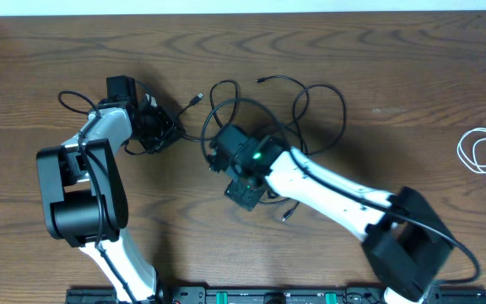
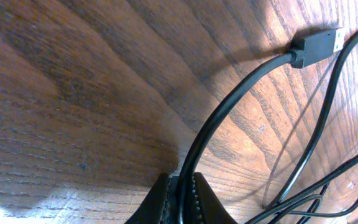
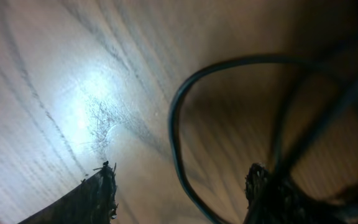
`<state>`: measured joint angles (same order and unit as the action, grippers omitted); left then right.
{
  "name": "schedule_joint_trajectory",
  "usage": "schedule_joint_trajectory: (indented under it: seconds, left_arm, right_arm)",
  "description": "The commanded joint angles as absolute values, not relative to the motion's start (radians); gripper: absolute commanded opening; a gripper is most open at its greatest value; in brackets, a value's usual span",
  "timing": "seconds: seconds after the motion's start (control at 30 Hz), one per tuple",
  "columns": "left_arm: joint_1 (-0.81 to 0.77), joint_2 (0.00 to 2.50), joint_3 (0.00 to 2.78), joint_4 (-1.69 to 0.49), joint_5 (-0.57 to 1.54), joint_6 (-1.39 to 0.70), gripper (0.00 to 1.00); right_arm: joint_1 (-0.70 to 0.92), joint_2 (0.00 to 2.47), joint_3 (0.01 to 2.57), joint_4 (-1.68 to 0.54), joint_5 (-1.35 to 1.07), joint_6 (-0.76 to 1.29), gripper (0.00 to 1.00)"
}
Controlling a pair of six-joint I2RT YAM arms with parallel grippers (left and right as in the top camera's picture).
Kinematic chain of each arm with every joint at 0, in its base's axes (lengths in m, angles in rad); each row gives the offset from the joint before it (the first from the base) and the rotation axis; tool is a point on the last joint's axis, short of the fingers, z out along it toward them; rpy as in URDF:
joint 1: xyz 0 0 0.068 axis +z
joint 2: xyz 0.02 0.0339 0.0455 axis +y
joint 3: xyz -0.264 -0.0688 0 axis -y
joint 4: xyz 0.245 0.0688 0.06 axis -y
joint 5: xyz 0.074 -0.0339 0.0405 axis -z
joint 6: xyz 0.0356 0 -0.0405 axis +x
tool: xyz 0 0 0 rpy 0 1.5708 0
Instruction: Untangle cables
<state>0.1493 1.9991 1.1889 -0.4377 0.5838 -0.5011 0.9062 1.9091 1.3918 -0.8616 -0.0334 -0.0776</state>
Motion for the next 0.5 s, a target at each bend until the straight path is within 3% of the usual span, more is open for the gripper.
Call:
schedule_joint_trajectory:
  seconds: [0.0,0.47]
  left_arm:
    - [0.151,2.013,1.184,-0.444,0.522,-0.503,0.09]
    - [0.151,2.013,1.184,-0.444,0.522,-0.503,0.1]
  right_arm:
    - [0.94,1.988,1.396,-0.855,0.047,-0.107,0.63]
    - [0.957,2.027,1.399,-0.907,0.064,-0.222,0.52]
